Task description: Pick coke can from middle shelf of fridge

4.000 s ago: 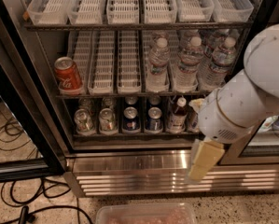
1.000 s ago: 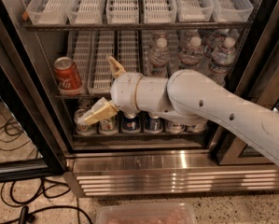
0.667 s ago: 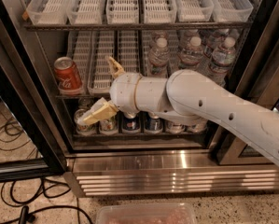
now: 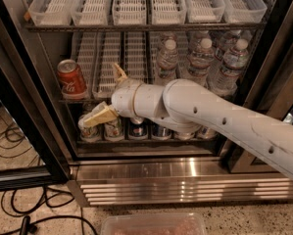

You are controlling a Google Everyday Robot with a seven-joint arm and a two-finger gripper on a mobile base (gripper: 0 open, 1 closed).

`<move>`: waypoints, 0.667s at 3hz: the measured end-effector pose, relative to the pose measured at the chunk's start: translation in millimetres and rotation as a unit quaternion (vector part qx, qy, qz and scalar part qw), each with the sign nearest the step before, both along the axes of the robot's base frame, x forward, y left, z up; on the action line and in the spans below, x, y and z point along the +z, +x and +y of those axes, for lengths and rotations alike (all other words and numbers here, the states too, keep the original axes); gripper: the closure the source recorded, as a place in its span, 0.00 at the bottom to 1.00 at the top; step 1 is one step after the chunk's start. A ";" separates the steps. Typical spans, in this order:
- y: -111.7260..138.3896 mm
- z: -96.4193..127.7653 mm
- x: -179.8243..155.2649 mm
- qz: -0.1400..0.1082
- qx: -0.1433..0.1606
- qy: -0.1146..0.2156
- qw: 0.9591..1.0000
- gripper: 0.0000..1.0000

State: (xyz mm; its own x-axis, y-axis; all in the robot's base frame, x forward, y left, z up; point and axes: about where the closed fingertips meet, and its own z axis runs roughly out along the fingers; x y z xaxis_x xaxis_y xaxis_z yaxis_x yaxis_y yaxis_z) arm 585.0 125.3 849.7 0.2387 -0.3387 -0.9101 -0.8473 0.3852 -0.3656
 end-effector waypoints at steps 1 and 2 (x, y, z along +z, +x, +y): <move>18.0 6.4 -4.1 0.009 -0.009 0.005 1.000 0.00; 28.0 13.9 -4.1 0.014 -0.008 0.008 1.000 0.09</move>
Offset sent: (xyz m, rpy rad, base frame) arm 0.0415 0.0188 -0.0050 0.0215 0.0409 -0.0193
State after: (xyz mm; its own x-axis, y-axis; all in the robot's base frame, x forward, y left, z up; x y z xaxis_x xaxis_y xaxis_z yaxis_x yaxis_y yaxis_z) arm 613.1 139.2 845.6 0.2080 -0.3284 -0.9214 -0.8510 0.4036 -0.3360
